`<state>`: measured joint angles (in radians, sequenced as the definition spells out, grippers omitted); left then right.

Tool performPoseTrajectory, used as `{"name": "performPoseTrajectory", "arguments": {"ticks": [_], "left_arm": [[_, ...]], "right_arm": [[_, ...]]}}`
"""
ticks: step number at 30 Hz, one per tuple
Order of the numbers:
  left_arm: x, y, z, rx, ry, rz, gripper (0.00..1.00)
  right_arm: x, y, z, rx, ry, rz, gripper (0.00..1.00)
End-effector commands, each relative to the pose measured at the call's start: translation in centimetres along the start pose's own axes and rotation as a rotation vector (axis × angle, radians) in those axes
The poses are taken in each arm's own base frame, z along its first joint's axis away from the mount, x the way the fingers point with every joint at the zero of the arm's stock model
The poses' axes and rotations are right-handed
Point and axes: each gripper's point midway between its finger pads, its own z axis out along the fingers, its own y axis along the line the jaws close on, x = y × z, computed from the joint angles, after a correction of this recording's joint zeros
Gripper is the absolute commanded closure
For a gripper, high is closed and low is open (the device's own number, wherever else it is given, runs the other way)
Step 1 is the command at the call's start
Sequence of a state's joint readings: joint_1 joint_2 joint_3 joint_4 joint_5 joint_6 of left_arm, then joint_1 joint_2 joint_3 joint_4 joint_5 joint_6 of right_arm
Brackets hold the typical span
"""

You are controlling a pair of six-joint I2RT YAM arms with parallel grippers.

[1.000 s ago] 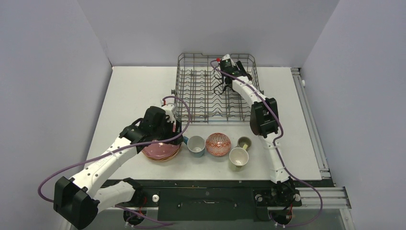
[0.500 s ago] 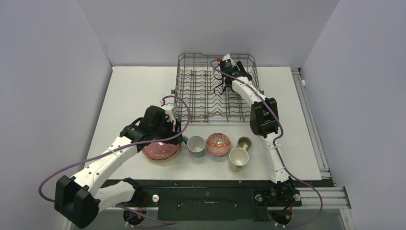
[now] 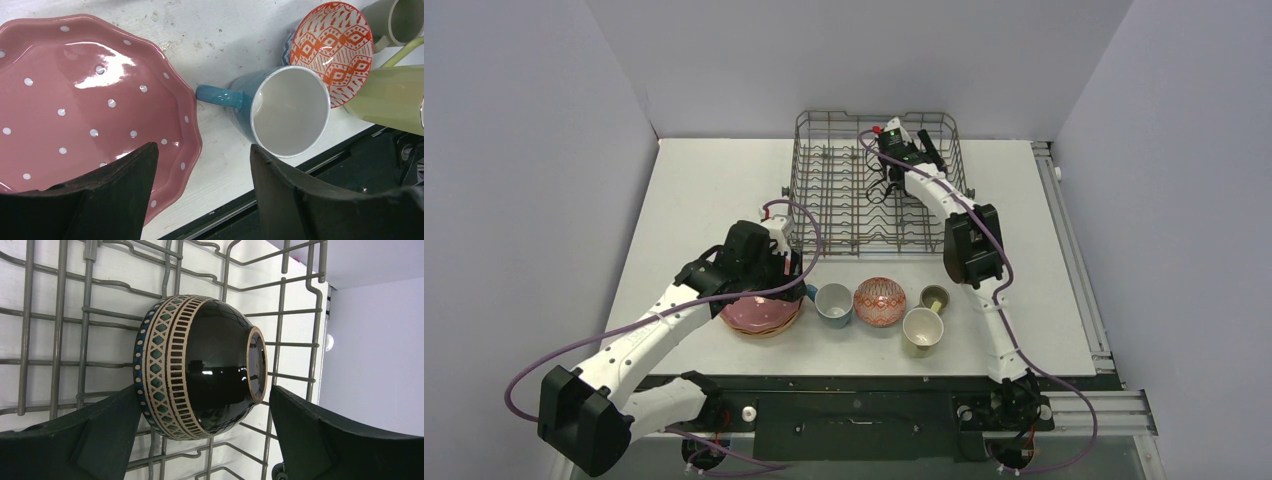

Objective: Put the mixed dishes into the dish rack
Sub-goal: Turn the bowl upside down on the dish rack.

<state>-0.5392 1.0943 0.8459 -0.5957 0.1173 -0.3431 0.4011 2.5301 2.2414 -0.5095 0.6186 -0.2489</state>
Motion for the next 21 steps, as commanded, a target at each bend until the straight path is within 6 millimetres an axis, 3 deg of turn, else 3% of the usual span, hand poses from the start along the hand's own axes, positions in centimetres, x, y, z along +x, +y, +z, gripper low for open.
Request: {"name": "performPoseTrajectory", "arguments": {"ticks": [1, 21], "left_arm": [[-1.6, -0.5, -0.6, 0.022, -0.046, 0.015, 0.36], [-1.6, -0.5, -0.9, 0.019, -0.057, 0.014, 0.35]], "right_arm": [[-2.9, -3.2, -2.5, 0.07, -0.067, 0.082, 0.1], [-2.9, -2.9, -4.8, 0.077, -0.075, 0.061, 0.07]]}}
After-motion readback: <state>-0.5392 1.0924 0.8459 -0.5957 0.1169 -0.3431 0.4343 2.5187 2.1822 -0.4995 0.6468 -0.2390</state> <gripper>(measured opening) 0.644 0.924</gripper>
